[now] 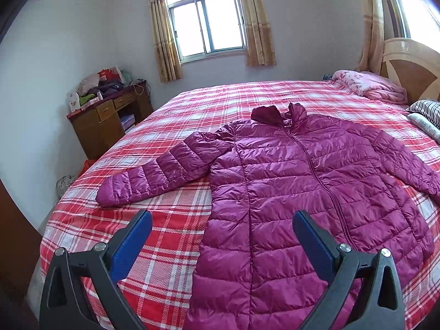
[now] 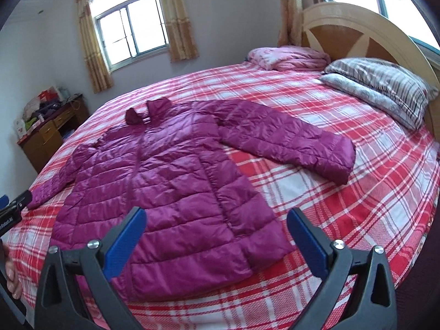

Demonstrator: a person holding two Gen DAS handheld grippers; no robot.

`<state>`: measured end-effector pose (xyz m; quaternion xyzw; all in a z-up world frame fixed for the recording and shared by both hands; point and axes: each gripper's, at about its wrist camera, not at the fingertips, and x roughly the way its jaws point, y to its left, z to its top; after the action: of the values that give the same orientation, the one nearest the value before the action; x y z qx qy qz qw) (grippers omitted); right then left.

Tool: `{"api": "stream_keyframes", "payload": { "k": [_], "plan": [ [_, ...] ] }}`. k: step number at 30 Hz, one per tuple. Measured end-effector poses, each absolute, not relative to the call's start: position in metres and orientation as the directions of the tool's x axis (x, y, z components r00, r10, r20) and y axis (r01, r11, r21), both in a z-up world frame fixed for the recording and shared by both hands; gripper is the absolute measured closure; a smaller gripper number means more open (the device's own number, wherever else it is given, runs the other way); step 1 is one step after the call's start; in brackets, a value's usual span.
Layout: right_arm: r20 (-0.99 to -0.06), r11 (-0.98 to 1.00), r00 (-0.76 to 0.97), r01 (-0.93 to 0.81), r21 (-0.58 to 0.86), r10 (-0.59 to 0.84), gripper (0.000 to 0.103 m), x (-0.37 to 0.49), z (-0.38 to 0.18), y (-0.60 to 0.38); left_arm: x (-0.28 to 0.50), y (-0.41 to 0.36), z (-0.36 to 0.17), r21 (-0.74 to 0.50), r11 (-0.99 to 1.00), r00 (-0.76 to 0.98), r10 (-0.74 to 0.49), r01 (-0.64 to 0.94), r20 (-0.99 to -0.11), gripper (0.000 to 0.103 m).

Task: Fold large clothes
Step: 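Reach the right tool to the jacket sleeve cuff and grasp it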

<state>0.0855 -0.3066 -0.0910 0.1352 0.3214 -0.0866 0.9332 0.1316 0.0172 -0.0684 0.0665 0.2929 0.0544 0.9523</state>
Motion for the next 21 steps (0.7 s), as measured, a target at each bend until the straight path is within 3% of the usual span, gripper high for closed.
{"api": "stream_keyframes", "payload": {
  "k": [12,21],
  "plan": [
    [-0.706,0.866,0.679,0.460,0.195,-0.202,0.000,0.143,-0.131,-0.402,0.240,0.000,-0.113,0.209,0.977,0.802,0.164,-0.051,-0.574,0.001],
    [-0.750,0.758,0.610,0.608,0.235,-0.256,0.011,0.167,-0.147,-0.475,0.292,0.017,-0.147,0.227,0.966,0.759,0.239,-0.123,-0.606,0.001]
  ]
}}
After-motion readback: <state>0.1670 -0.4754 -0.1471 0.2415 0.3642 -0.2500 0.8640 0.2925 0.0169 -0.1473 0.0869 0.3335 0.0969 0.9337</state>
